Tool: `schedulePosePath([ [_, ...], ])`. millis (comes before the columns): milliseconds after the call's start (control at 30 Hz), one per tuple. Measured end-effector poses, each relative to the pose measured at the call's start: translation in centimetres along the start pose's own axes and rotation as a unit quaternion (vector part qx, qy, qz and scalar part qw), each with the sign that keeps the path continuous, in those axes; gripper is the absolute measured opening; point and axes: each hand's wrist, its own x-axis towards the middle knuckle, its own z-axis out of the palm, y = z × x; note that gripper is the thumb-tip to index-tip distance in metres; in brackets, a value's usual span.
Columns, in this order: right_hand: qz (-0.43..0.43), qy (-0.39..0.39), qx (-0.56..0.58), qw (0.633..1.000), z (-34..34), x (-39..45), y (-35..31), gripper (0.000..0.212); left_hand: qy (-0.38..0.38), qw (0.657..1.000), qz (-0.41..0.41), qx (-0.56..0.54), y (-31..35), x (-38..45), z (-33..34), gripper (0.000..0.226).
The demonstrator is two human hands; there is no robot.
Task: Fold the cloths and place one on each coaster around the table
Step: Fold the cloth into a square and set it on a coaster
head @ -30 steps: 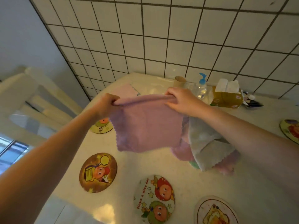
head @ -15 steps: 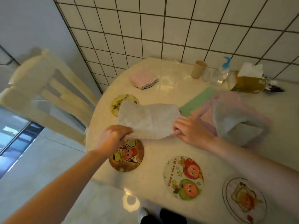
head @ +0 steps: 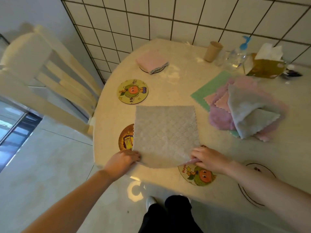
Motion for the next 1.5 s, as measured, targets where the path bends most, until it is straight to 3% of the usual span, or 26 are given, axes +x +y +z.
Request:
schedulePosePath([
  [133, 0.105, 0.028, 0.179, 0.978, -0.9, 0.3, 0.7, 0.017, -0.009, 0.975, -0.146, -0.166, -0.1, 1.2, -1.7, 0.018],
  [300, 0.152, 0.129, 0.292, 0.935, -3.7, 1.9, 2.7, 0.014, 0.059, 0.903, -0.287, -0.313, -2.0, 4.3, -3.7, 0.005],
  [467, 0.207, 0.216, 0.384, 0.874, -6.7, 6.2, 5.6, 0.018, 0.144, 0.831, -0.364, -0.394, -3.0, 9.6, -5.5, 0.016],
  [600, 0.234, 0.241, 0.435, 0.835, -7.5, 10.1, 7.9, 0.013, 0.179, 0.802, -0.404, -0.403, -4.8, 13.4, -5.5, 0.015],
  [800, 0.276, 0.230, 0.435, 0.826, -7.4, 14.2, 10.6, 0.007, 0.177, 0.809, -0.440, -0.348, -7.0, 17.0, -4.8, 0.013],
  [1300, 0.308, 0.217, 0.346, 0.860, -7.4, 16.3, 11.8, 0.014, 0.131, 0.836, -0.470, -0.252, -8.6, 18.6, -3.8, 0.015],
  [1500, 0.313, 0.237, 0.296, 0.871, -7.8, 16.3, 11.4, 0.018, 0.156, 0.845, -0.471, -0.199, -7.4, 18.1, -3.7, 0.023],
])
